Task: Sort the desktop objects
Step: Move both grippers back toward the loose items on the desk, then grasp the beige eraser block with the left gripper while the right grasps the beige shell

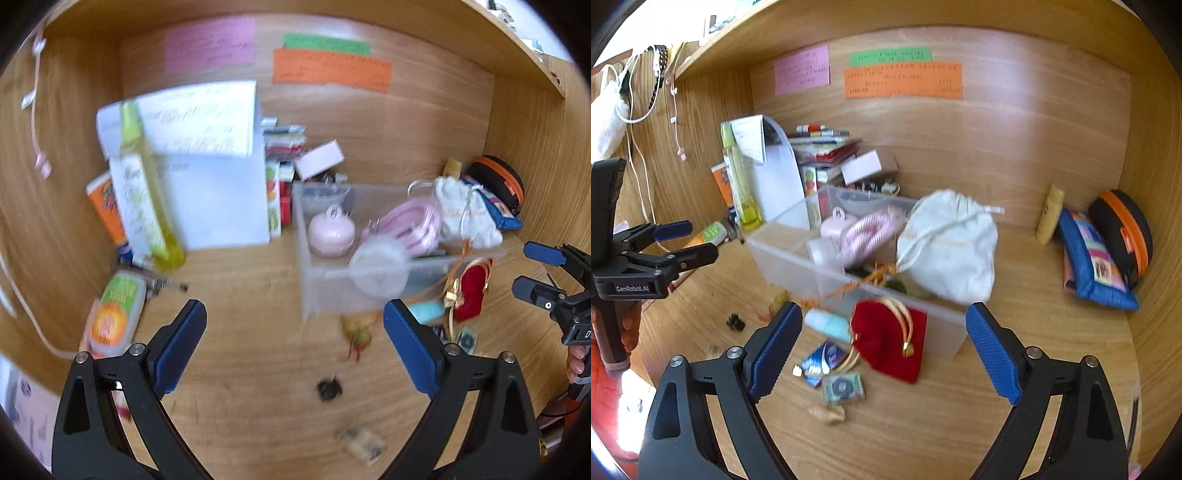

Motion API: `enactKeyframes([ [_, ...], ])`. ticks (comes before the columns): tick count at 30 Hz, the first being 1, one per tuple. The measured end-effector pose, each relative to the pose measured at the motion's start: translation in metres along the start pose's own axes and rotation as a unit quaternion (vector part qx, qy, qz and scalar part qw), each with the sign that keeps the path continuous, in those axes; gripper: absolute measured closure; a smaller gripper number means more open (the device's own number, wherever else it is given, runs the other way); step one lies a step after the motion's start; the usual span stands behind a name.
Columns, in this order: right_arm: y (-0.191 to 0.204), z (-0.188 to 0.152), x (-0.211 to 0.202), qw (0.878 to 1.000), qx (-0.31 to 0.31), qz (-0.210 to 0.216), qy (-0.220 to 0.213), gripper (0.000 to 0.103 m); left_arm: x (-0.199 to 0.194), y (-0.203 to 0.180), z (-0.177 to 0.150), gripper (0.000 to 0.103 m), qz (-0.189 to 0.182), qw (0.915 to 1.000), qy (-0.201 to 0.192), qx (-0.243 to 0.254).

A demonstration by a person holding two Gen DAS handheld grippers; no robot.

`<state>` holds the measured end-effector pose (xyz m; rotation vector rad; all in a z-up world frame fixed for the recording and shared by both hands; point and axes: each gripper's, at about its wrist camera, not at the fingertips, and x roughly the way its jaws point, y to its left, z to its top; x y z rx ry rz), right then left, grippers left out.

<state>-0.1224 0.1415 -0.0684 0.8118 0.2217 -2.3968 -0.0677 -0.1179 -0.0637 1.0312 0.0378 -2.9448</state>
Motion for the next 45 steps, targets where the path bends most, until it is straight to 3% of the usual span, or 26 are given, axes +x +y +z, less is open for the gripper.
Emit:
enactKeyframes([
  [6,0.007,-0.026,0.006,0.999,0.009,0.012,0.033,0.014,0.003,0.005,-0.034,0.006,-0.014,0.9983,0.05,-0.025],
  [19,0.025,-0.068,0.024,0.995,0.012,0.02,0.092,0.014,0.012,-0.02,-0.082,0.006,-0.047,0.9928,0.11,-0.003],
  [25,0.029,-0.076,0.029,0.995,0.01,0.019,0.099,0.016,0.013,-0.028,-0.09,0.006,-0.051,0.9939,0.097,0.013],
  [27,0.031,-0.077,0.031,0.995,0.007,0.019,0.102,0.023,0.013,-0.03,-0.091,0.006,-0.048,0.9946,0.09,0.017],
  [31,0.035,-0.078,0.036,0.994,-0.004,0.019,0.107,0.038,0.016,-0.033,-0.09,0.022,-0.046,0.9948,0.088,0.025],
  [37,0.043,-0.076,0.038,0.994,-0.026,0.018,0.103,0.062,0.016,-0.037,-0.092,0.034,-0.03,0.9963,0.073,0.033],
  [45,0.046,-0.076,0.036,0.995,-0.036,0.017,0.096,0.072,0.013,-0.032,-0.093,0.058,-0.027,0.9972,0.066,0.022],
])
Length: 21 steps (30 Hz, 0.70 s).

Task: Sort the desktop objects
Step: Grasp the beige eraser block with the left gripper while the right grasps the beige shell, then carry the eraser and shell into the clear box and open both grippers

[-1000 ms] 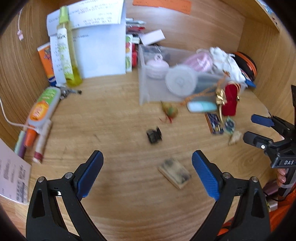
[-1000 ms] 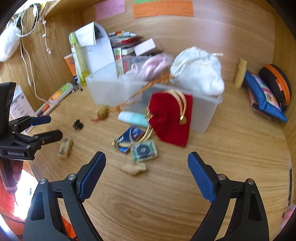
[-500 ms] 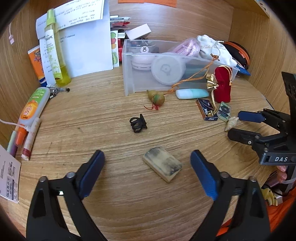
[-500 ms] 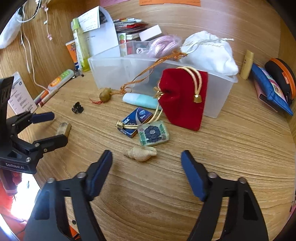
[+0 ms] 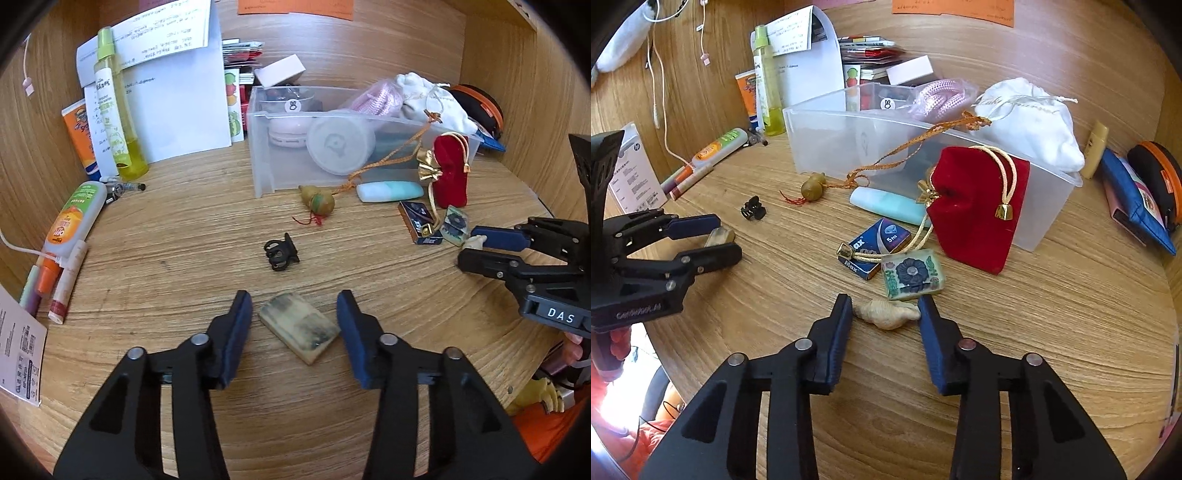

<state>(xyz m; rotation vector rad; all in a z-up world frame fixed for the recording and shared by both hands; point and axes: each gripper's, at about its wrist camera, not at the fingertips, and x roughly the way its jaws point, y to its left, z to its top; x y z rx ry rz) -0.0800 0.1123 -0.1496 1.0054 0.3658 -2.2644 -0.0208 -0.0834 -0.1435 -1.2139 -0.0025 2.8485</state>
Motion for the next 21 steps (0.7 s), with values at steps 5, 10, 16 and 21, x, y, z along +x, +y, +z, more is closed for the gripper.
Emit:
enactKeyframes([
  [5,-0.004,0.002,-0.005,1.0,0.005,0.004,-0.004,0.081,0.0,0.006,0.002,0.06,-0.007,0.9998,-0.002,-0.02],
  [10,-0.006,0.0,-0.008,1.0,0.007,0.006,-0.009,0.081,-0.002,0.008,0.003,0.061,-0.007,0.9995,-0.006,-0.031],
  [16,-0.006,0.005,-0.018,1.0,0.003,0.007,-0.028,0.081,-0.011,0.01,0.014,0.061,-0.009,0.999,-0.027,-0.034],
  [21,-0.008,0.014,-0.026,0.999,0.005,0.006,-0.044,0.081,-0.02,0.01,0.03,0.061,-0.006,0.9982,-0.055,-0.022],
])
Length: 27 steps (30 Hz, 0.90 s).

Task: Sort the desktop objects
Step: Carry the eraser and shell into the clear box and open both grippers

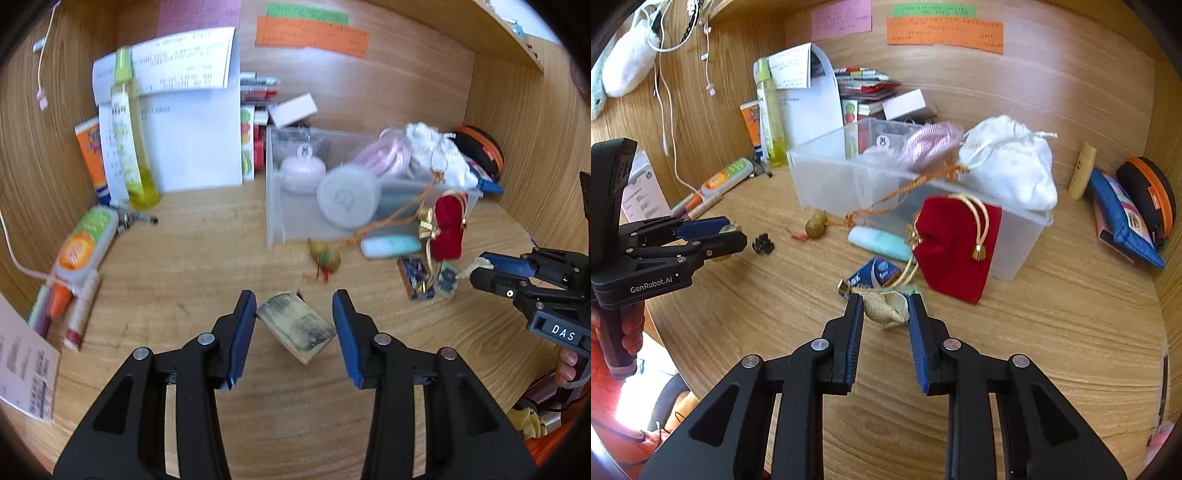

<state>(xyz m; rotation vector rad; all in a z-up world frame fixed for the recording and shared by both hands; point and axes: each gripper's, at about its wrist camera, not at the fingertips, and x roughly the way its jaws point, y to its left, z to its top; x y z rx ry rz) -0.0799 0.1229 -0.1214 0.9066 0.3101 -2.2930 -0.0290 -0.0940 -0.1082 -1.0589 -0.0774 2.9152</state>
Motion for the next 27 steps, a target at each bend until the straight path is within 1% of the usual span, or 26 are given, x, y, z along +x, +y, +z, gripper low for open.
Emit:
enactKeyframes([
  [8,-0.001,0.028,-0.008,0.999,-0.01,-0.001,-0.034,0.081,-0.005,-0.003,0.03,0.061,-0.011,0.999,-0.042,0.012],
  [13,-0.004,0.048,-0.006,0.999,-0.016,-0.001,-0.051,0.081,-0.001,-0.006,0.049,0.061,-0.018,0.9979,-0.059,0.019],
  [19,-0.009,0.067,0.004,0.998,-0.02,-0.002,-0.055,0.081,0.014,-0.004,0.068,0.061,-0.025,0.9973,-0.066,0.021],
  [27,-0.019,0.082,0.024,0.998,-0.02,-0.001,-0.052,0.081,0.039,0.001,0.087,0.061,-0.032,0.9974,-0.062,0.018],
])
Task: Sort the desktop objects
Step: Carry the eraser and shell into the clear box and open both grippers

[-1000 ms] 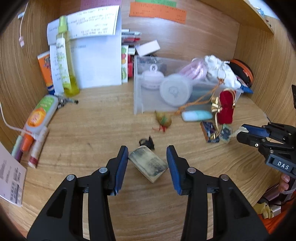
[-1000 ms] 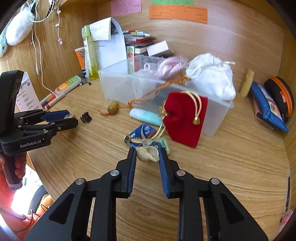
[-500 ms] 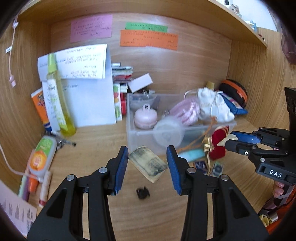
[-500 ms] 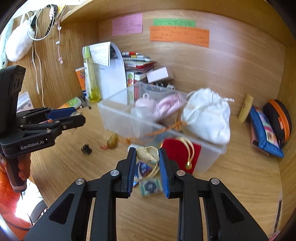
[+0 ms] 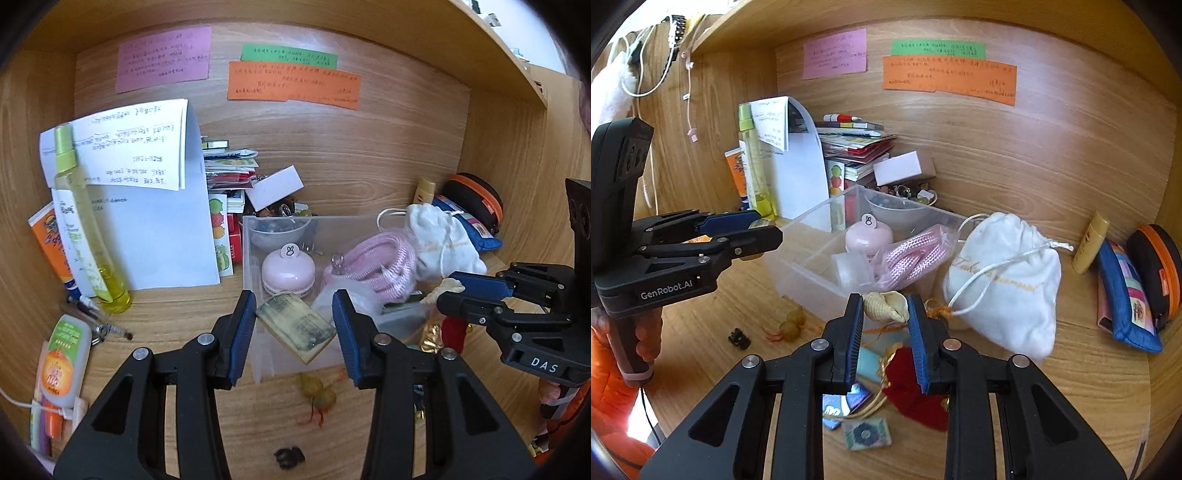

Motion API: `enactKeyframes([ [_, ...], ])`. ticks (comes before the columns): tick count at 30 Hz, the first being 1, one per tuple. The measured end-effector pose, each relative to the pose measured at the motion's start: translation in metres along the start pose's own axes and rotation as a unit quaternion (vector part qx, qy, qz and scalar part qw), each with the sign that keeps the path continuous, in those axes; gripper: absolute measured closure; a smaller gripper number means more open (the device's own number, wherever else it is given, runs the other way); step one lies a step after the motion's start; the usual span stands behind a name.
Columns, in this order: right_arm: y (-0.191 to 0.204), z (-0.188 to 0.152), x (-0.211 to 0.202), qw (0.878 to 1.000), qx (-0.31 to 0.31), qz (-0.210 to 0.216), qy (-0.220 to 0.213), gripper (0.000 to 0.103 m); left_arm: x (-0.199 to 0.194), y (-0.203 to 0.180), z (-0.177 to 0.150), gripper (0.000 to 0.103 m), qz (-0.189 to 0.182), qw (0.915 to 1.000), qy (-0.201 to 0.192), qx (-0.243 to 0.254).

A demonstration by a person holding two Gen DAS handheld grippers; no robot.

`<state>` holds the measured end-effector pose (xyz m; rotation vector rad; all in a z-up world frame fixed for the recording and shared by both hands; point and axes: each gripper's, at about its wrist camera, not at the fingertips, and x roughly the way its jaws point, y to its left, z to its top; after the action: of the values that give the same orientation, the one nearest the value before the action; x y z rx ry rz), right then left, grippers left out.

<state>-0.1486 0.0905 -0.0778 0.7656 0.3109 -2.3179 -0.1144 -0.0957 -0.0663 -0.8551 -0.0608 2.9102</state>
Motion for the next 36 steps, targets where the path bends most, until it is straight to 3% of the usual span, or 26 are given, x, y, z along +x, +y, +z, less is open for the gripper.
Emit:
enactKeyframes([
  [20,-0.009,0.008,0.019,1.0,0.008,0.022,0.015,0.08,0.031,-0.001,0.002,0.06,0.001,0.9996,0.028,0.0],
  [24,-0.006,0.007,0.017,1.0,0.003,0.016,0.018,0.071,0.03,-0.001,0.002,0.06,-0.001,0.9995,0.031,0.0],
  [32,-0.002,0.006,-0.001,1.0,0.002,0.007,0.004,0.069,0.01,-0.006,0.002,0.056,-0.007,0.9999,0.013,-0.002],
  [36,-0.001,0.003,-0.012,1.0,0.005,0.002,-0.004,0.058,-0.001,-0.008,0.001,0.055,-0.003,1.0,0.007,-0.002],
])
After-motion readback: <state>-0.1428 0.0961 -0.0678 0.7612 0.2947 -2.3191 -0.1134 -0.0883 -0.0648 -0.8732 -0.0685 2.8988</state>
